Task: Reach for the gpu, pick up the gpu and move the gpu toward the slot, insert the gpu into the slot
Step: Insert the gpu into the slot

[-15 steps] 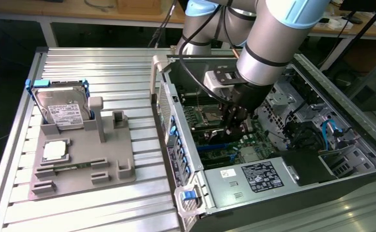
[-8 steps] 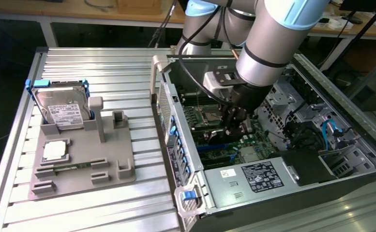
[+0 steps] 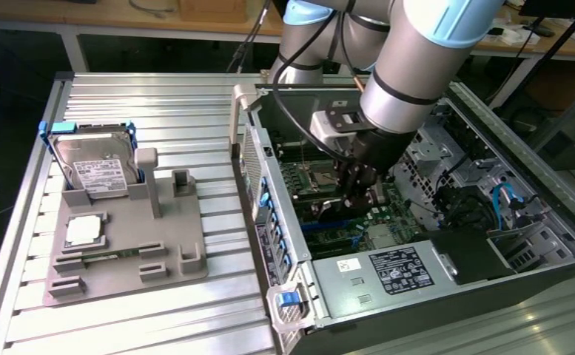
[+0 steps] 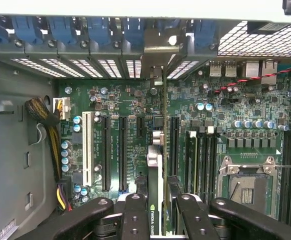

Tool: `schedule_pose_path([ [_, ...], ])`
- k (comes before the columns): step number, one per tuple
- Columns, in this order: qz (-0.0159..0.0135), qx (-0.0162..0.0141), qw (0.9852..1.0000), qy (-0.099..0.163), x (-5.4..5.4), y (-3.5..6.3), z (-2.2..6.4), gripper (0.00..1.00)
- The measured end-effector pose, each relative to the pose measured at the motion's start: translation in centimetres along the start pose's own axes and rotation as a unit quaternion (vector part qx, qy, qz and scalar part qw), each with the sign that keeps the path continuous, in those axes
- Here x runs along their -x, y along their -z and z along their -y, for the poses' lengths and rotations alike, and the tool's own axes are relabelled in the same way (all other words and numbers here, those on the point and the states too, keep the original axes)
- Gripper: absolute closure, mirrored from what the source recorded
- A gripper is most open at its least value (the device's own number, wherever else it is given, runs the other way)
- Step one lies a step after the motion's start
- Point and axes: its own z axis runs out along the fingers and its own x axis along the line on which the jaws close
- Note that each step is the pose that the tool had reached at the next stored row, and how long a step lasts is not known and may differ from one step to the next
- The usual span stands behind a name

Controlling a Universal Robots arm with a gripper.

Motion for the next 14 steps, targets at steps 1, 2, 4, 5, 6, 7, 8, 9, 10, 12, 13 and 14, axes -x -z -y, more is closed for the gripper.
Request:
schedule_pose_path([
  [1, 0.0000, 0.0000, 1.0000, 0.000, 0.00, -0.04, 0.00, 0.73],
  [2, 0.0000, 0.0000, 1.0000, 0.000, 0.00, -0.07, 0.00, 0.73],
  [4, 0.0000, 0.0000, 1.0000, 0.000, 0.00, -0.15, 0.00, 0.73],
  [5, 0.0000, 0.0000, 1.0000, 0.000, 0.00, -0.19, -0.01, 0.73],
  [6, 0.0000, 0.0000, 1.0000, 0.000, -0.01, -0.22, -0.01, 0.73],
  [7, 0.0000, 0.0000, 1.0000, 0.000, -0.01, -0.26, -0.02, 0.73],
  [8, 0.0000, 0.0000, 1.0000, 0.000, -0.01, -0.29, -0.03, 0.73],
  [9, -0.0001, 0.0000, 1.0000, 0.000, -0.01, -0.31, -0.04, 0.73],
  [10, -0.0001, 0.0000, 1.0000, 0.000, -0.01, -0.32, -0.05, 0.73],
  [12, 0.0000, 0.0000, 1.0000, 0.000, -0.01, -0.34, -0.05, 0.73],
  [13, 0.0000, 0.0002, 1.0000, 0.000, -0.01, -0.34, -0.05, 0.73],
  [14, 0.0000, 0.0005, 1.0000, 0.000, -0.01, -0.34, -0.06, 0.73],
])
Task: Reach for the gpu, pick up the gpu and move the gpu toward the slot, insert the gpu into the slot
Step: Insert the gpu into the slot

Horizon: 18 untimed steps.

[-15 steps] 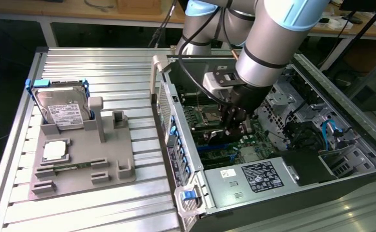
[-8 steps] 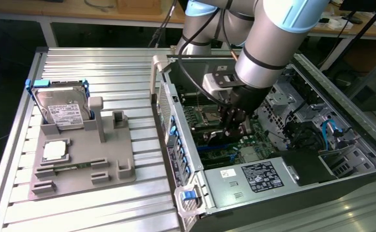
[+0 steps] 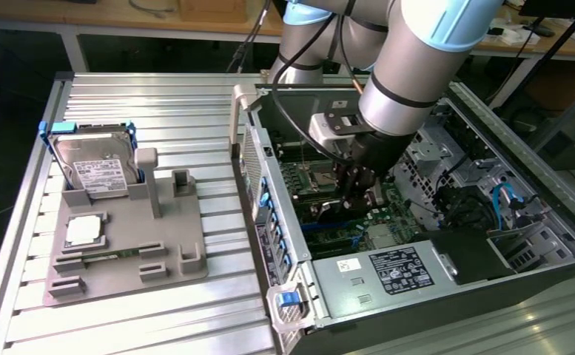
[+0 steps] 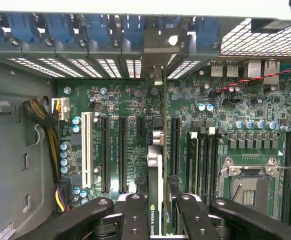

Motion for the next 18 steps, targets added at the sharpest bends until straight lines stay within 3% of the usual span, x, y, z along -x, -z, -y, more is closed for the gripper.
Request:
schedule_pose_path([
  [4, 0.0002, 0.0027, 1.0000, 0.000, 0.00, -0.08, 0.00, 0.73],
  [18, 0.0000, 0.0038, 1.0000, 0.000, -0.02, -0.59, 0.01, 0.73],
])
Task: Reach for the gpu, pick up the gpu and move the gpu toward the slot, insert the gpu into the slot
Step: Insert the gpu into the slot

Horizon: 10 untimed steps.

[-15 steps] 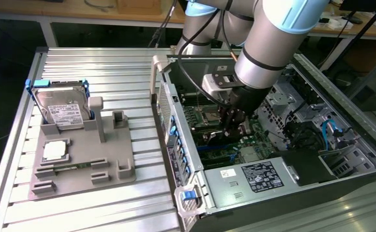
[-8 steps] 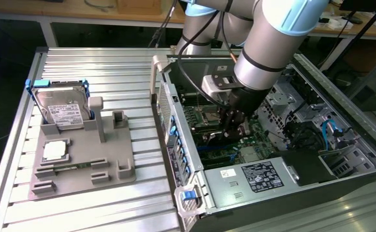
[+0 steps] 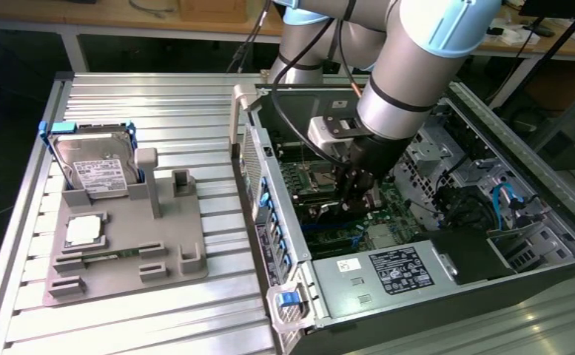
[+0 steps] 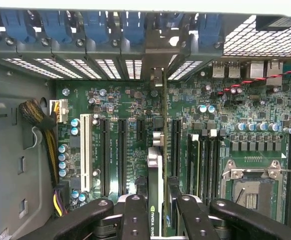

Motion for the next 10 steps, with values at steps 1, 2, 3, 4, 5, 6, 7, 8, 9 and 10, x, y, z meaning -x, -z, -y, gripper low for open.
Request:
schedule_pose_path([
  [1, 0.0000, 0.0006, 1.0000, 0.000, 0.00, 0.00, 0.00, 0.73],
  [2, 0.0000, 0.0015, 1.0000, 0.000, 0.00, 0.00, 0.00, 0.73],
  [3, 0.0000, 0.0023, 1.0000, 0.000, 0.00, -0.01, 0.00, 0.73],
  [4, 0.0000, 0.0031, 1.0000, 0.000, 0.00, -0.02, 0.00, 0.73],
  [5, 0.0001, 0.0044, 1.0000, 0.000, 0.00, -0.02, 0.00, 0.73],
  [6, 0.0002, 0.0066, 1.0000, 0.000, 0.00, -0.03, 0.01, 0.73],
  [7, 0.0002, 0.0095, 1.0000, 0.000, 0.00, -0.03, 0.02, 0.73],
  [8, 0.0003, 0.0123, 0.9999, -0.001, 0.00, -0.03, 0.04, 0.73],
  [9, 0.0003, 0.0149, 0.9999, -0.001, 0.00, -0.03, 0.07, 0.73],
  [10, 0.0003, 0.0176, 0.9998, -0.001, 0.00, -0.03, 0.10, 0.73],
])
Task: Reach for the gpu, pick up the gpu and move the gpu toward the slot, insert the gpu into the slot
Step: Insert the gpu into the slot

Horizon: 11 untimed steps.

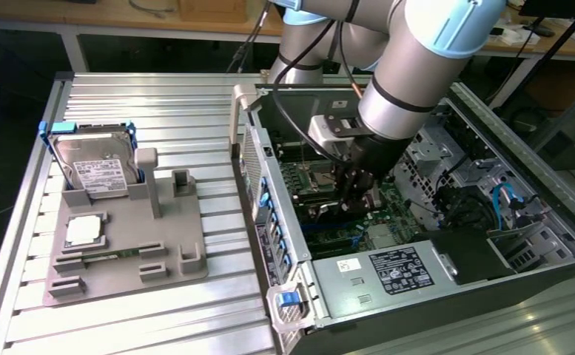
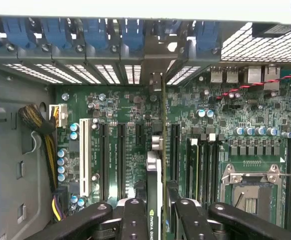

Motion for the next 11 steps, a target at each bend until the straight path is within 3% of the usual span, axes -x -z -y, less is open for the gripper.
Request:
schedule_pose_path([
  [5, 0.0002, 0.0147, 0.9999, -0.003, 0.00, 0.02, 0.20, 0.73],
  [6, 0.0002, 0.0164, 0.9999, -0.003, -0.01, 0.02, 0.24, 0.73],
  [11, 0.0001, 0.0167, 0.9999, -0.003, -0.01, -0.01, 0.25, 0.73],
])
